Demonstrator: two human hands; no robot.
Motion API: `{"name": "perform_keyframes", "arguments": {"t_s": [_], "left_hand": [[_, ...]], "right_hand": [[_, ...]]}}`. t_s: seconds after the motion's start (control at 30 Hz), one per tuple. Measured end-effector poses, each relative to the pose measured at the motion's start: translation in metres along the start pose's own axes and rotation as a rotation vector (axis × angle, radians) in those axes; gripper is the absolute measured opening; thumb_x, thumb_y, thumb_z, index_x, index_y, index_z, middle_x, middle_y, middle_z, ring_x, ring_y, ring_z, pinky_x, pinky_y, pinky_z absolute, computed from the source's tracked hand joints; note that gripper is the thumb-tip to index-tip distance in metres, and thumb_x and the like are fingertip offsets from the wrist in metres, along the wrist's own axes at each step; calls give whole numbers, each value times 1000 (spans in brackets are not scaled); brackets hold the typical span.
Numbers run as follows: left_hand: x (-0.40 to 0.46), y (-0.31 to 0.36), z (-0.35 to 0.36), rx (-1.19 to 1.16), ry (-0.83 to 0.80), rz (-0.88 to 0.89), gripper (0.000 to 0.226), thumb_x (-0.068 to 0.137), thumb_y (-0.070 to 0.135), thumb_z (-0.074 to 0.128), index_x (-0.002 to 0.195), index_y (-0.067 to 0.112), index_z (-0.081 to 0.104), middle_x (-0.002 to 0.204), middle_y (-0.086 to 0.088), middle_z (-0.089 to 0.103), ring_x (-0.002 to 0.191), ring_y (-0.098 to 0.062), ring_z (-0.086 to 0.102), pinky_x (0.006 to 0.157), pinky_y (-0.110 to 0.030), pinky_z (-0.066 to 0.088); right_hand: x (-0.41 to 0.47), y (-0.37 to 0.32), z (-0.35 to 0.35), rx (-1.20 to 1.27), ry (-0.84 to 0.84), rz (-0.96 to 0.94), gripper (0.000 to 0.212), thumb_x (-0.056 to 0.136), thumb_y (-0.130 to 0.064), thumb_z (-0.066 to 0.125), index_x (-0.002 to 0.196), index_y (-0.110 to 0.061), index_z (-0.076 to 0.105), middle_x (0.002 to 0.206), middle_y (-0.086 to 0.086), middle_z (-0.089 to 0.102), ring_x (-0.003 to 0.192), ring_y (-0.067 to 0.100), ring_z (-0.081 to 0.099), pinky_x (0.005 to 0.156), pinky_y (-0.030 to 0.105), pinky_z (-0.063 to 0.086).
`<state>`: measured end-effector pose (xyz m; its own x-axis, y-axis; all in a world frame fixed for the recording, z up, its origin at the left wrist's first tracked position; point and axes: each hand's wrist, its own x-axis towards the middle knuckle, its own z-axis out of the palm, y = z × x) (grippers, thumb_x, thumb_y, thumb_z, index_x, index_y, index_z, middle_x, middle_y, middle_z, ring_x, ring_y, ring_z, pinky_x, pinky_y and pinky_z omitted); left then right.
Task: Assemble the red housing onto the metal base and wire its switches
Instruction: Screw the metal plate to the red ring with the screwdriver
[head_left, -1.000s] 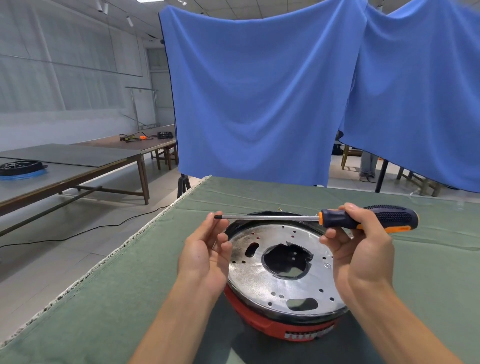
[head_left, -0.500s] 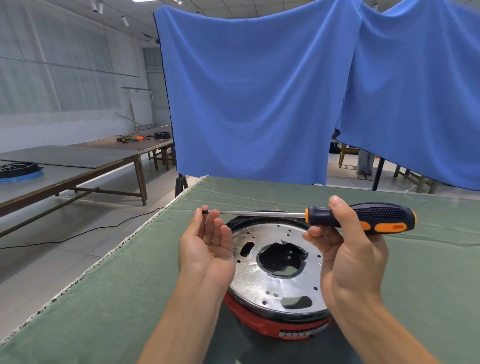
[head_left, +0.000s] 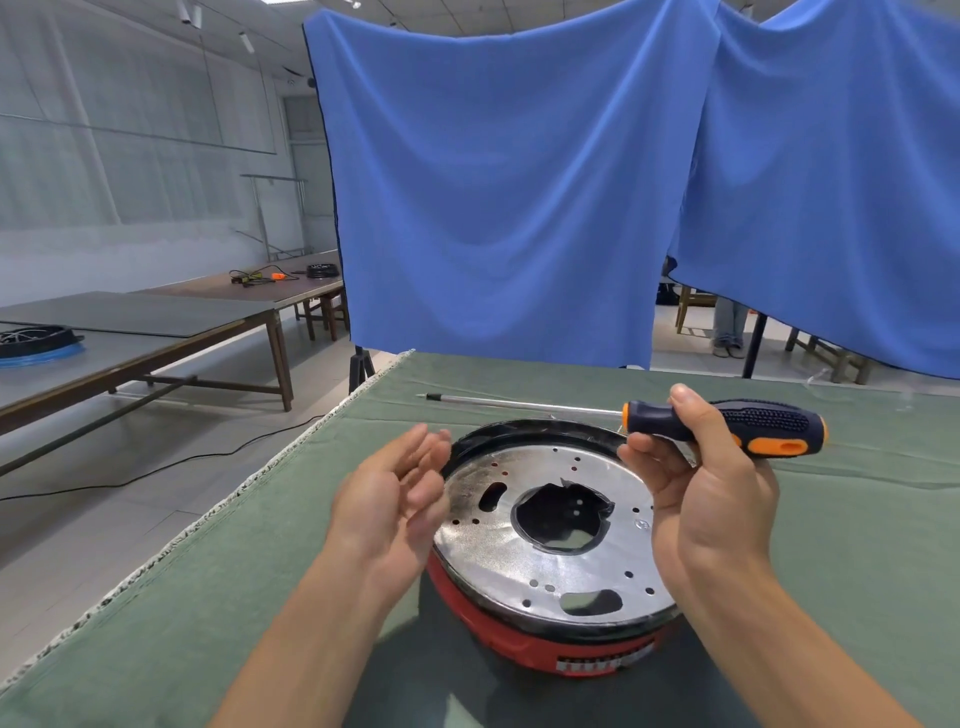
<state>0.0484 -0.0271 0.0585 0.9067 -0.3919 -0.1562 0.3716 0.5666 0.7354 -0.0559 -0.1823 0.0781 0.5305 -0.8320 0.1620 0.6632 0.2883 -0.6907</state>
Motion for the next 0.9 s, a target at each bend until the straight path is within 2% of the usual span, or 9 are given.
{"name": "perform_keyframes", "arguments": {"t_s": [0.13,0.2,0.27,0.33,0.43,0.6,0.7,0.8,0.9], "left_hand": [[20,-4,-30,522,238,278,11,86,5,59,85,12,68,71,1,57,45,-9,39,37,-17,28],[31,-10,-39,669,258,222,6,88,13,59,86,14,65,85,-4,61,64,-16,50,50,-24,38],[37,-21,-43,651,148,70,14,89,19,58,88,8,66,83,-10,61,67,-22,53,54,-28,42],[41,-29,-44,679,77,5,19,90,20,56,81,7,67,68,-9,60,53,-18,53,47,-23,44],[43,-36,-43,752,106,83,24,91,18,53,72,8,64,57,-5,55,43,-13,49,43,-19,43],[37,-41,-41,834,170,191,26,91,21,52,66,13,56,64,-5,52,66,-22,48,67,-38,41],[31,-41,-36,795,159,212,29,89,19,52,60,13,52,58,-6,45,56,-18,39,56,-33,33],[23,-37,-31,603,119,147,14,87,15,53,78,8,62,54,-1,53,45,-11,46,43,-24,34],[16,-32,-30,476,47,36,9,83,14,50,84,7,55,49,1,49,38,-10,41,38,-21,31]], "right_hand": [[1,1,-2,-33,-10,-47,28,83,-8,67,57,-19,64,56,4,65,40,16,57,45,25,53],[1,2,-1,-55,-16,-65,34,83,-7,67,51,-20,66,56,4,65,40,16,56,44,25,52],[1,3,-1,-80,-27,-99,32,83,-7,66,53,-18,64,56,4,65,39,16,55,42,24,50],[2,2,-2,-128,-51,-158,31,84,-7,65,54,-18,66,55,3,65,39,17,53,42,23,48],[2,0,-1,-187,-93,-232,26,79,-13,66,54,-20,66,53,1,63,38,17,51,41,23,46],[4,3,3,-234,-92,-295,21,76,-14,65,56,-18,62,52,1,62,37,15,49,40,23,45],[5,8,5,-242,-100,-319,25,80,-8,64,58,-19,61,52,1,62,37,15,49,38,24,45],[7,6,5,-207,-88,-308,15,76,-10,63,62,-13,61,54,4,61,37,18,48,38,24,43],[13,-1,4,-113,-59,-285,17,73,-10,62,57,-17,59,52,3,58,36,19,45,38,22,39]]}}
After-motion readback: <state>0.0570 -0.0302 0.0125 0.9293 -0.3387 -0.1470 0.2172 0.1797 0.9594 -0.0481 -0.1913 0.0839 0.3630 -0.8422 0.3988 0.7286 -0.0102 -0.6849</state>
